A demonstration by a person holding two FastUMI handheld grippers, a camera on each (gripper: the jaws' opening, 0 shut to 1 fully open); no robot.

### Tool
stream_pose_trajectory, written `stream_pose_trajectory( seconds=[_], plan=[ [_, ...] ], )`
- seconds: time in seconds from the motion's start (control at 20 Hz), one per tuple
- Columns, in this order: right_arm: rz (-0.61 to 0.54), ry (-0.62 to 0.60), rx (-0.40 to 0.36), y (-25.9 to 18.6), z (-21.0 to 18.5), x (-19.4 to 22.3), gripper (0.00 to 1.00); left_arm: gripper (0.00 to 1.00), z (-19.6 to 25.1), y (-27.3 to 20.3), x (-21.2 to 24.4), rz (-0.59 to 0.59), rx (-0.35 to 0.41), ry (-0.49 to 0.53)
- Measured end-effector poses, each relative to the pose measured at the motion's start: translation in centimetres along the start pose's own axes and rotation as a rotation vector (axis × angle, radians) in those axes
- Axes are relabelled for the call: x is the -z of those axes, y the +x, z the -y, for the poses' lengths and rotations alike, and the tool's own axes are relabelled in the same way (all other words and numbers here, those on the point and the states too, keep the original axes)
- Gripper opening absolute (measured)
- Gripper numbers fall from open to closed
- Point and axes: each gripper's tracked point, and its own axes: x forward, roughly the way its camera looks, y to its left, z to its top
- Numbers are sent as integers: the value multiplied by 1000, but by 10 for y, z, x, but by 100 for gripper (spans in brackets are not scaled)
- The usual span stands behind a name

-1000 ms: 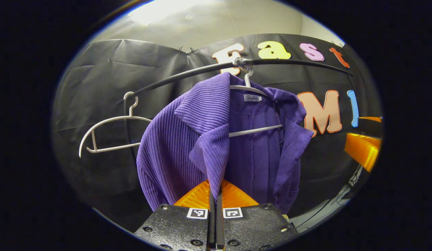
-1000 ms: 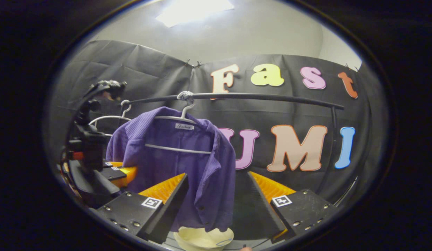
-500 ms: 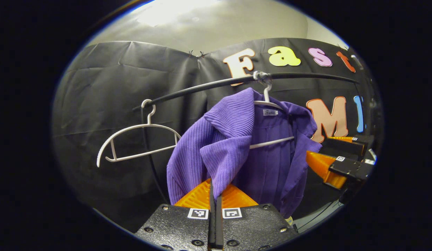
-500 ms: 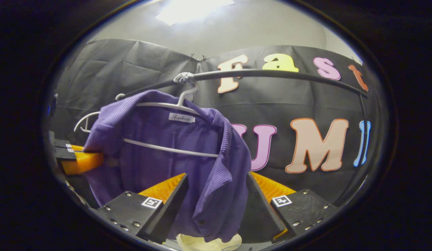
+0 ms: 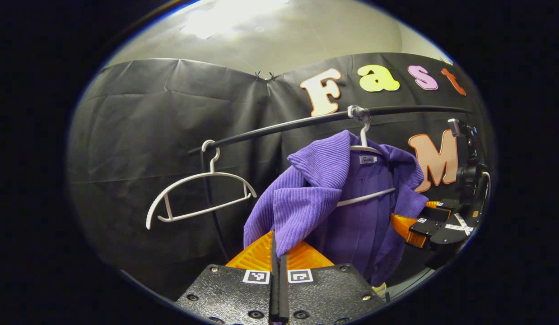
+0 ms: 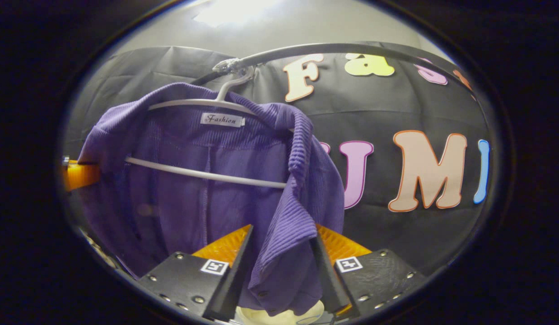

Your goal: Grasp the clothes on the hanger with both hands and then place them into the laundry hamper below.

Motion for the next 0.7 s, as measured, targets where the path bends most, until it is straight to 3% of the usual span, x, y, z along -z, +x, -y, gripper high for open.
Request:
stream_pose_trajectory(
  seconds=[0.05, 0.2, 0.25, 0.35, 0.5, 0.7],
  plan=[
    [-1, -8, 14, 1, 2, 1, 63, 0, -3, 0, -2, 3, -7, 0],
    [-13, -32, 8, 5, -4, 3, 23, 2, -12, -2, -9, 20, -32, 5],
    [-30, -55, 33, 7, -1, 8, 24, 0, -14, -2, -12, 26, -38, 6],
    [-63, -72, 52, 6, 5, 11, 2, 0, -19, -1, -16, 33, -53, 4],
    [-66, -75, 64, 4, 8, 7, 4, 2, -28, -3, -22, 41, -76, -9],
    [-36, -136, 147, -1, 32, -9, 3, 0, -41, 1, -32, 51, -104, -32]
  ],
)
